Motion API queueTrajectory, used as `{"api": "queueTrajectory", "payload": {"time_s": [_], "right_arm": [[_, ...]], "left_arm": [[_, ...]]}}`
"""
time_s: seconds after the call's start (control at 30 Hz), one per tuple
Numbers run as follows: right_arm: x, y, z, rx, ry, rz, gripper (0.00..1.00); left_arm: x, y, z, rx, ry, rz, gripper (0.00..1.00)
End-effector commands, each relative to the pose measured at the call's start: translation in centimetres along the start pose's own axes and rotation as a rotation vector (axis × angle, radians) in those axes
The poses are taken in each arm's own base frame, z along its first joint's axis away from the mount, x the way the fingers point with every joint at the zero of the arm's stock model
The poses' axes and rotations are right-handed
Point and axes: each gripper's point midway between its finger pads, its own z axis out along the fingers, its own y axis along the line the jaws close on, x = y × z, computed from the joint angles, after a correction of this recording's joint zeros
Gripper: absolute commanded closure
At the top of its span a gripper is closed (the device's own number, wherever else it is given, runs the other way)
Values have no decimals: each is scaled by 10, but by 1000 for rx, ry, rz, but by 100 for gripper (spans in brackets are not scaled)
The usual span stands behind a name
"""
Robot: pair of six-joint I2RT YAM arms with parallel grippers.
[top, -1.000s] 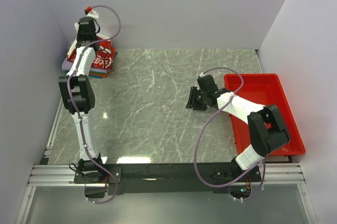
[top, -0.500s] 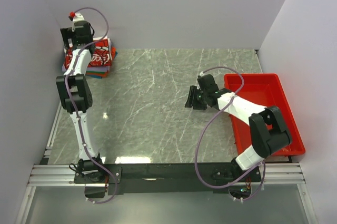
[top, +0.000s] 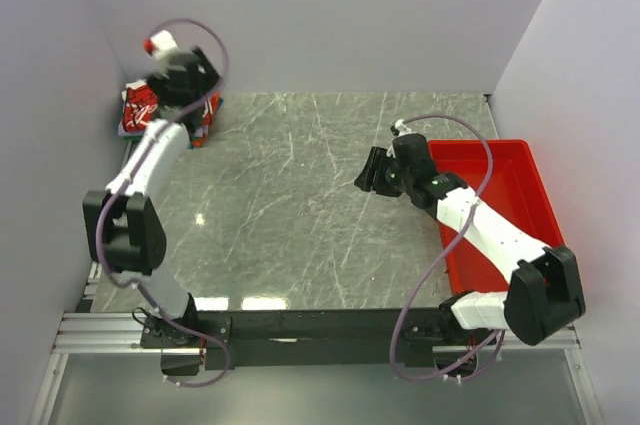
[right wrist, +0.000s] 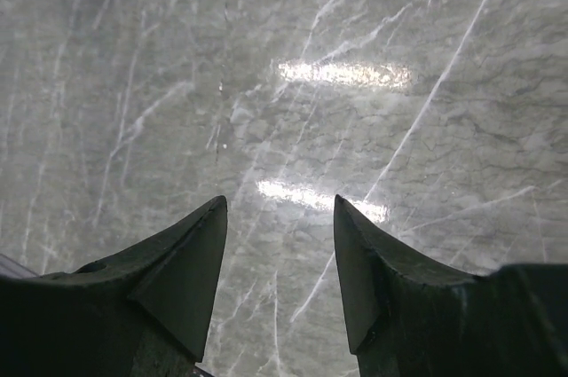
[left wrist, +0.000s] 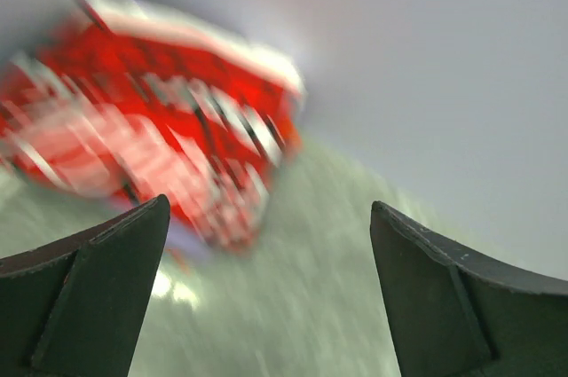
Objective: Fold and stack the t-shirts
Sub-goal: Reset both grippers
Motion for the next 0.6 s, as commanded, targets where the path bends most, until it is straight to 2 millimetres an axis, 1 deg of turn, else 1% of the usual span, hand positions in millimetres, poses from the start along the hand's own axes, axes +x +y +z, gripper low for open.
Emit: {"api": "queueTrajectory", "payload": {"time_s": [0.0,0.03,0.07,0.1,0.13,0.17,0.2,0.23,0.27,0.3,0.33,0.37,0.4,0.43,0.47,0.5,0.53,0.57], "right_arm": [[-24,13,-23,-20,-91,-18,41],[-26,15,-29,-27,-104,-18,41],[-27,16,-32,-31,-115,-16,41],[-27,15,-36,-29,-120,-17,41],[-30,17,-43,-37,-142,-18,41],[-30,16,-46,-39,-150,-19,41],[-28,14,-49,-32,-151,-20,41],[-29,15,-56,-40,-169,-20,41],[-30,15,-60,-44,-180,-17,41],[-26,12,-61,-39,-180,-16,41],[-28,13,-69,-45,-205,-13,41],[-25,8,-70,-33,-209,-8,41],[-24,3,-72,-15,-222,-3,42],[-25,3,-79,-21,-243,-1,42],[-20,-1,-79,-12,-240,1,42],[-22,-5,-85,1,-267,3,42],[-20,-7,-87,3,-271,3,42],[-16,-11,-87,16,-269,6,42]], "left_arm": [[50,-49,-67,141,88,-75,0],[65,-72,-92,210,106,-72,1],[86,-71,-112,235,143,-71,0],[98,-75,-126,257,165,-75,0],[116,-90,-150,315,201,-66,1],[143,-85,-163,336,243,-43,0],[147,-88,-179,357,253,-68,0],[165,-100,-204,417,294,-52,1],[188,-96,-218,435,339,-28,1],[199,-99,-232,452,371,-43,1],[218,-107,-258,497,413,-21,1],[236,-104,-271,501,449,-6,0],[247,-100,-279,487,458,17,0],[261,-103,-299,512,490,41,1],[273,-100,-305,503,517,45,0],[283,-99,-318,512,538,77,1],[283,-102,-323,513,541,78,0],[288,-102,-327,509,549,95,1]]}}
